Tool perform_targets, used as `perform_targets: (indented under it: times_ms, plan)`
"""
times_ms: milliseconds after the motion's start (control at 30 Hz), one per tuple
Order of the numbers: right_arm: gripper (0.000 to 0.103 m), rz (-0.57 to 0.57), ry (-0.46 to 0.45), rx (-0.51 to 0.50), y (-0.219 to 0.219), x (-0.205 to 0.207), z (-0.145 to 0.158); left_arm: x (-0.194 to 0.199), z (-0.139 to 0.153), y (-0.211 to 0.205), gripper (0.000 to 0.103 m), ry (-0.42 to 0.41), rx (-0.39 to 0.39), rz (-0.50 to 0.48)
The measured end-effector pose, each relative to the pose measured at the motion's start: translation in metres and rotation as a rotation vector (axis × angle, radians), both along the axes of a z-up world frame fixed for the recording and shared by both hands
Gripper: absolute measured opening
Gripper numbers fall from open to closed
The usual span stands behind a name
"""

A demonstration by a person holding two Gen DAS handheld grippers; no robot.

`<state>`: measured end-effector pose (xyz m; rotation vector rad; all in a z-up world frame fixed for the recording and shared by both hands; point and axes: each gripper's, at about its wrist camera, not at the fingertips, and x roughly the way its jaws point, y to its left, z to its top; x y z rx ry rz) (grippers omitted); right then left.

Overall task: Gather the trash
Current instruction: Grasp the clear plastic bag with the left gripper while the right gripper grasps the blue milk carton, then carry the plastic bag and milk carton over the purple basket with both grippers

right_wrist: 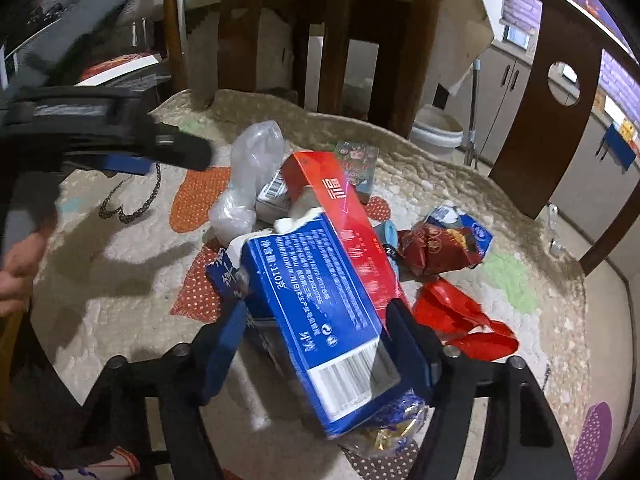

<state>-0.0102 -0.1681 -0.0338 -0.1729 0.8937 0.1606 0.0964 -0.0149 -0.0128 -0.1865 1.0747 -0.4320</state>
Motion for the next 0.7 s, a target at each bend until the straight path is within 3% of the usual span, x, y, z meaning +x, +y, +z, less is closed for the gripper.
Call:
perform_targets:
  times_ms: [67, 100, 167, 200, 267, 500, 700]
  plan:
    - [0.074, -0.004, 0.004, 0.007, -0.001, 0.001, -0.001, 0.011, -0.014, -0.007, 0.088, 0.038, -0.004, -0.019]
    - [0.074, -0.006, 0.008, 0.015, -0.002, 0.002, -0.001, 0.015, -0.02, -0.009, 0.076, 0.056, -0.005, -0.024]
    - [0.065, -0.008, 0.016, 0.031, -0.003, 0.004, -0.001, 0.019, -0.033, -0.01, 0.047, 0.102, -0.003, -0.027]
    - [0.062, -0.011, 0.025, 0.049, -0.005, 0.005, 0.0, 0.02, -0.036, -0.01, 0.023, 0.119, -0.008, -0.028]
    - [0.057, -0.018, 0.038, 0.094, -0.009, 0.005, 0.002, 0.014, -0.033, -0.009, 0.02, 0.116, -0.031, -0.022]
    - [0.055, -0.066, 0.064, 0.295, -0.027, -0.005, 0.011, -0.02, 0.009, -0.002, 0.018, -0.012, 0.019, -0.02]
    - [0.055, -0.102, 0.026, 0.402, -0.042, -0.024, 0.03, -0.045, 0.053, 0.006, 0.018, -0.094, 0.007, -0.023]
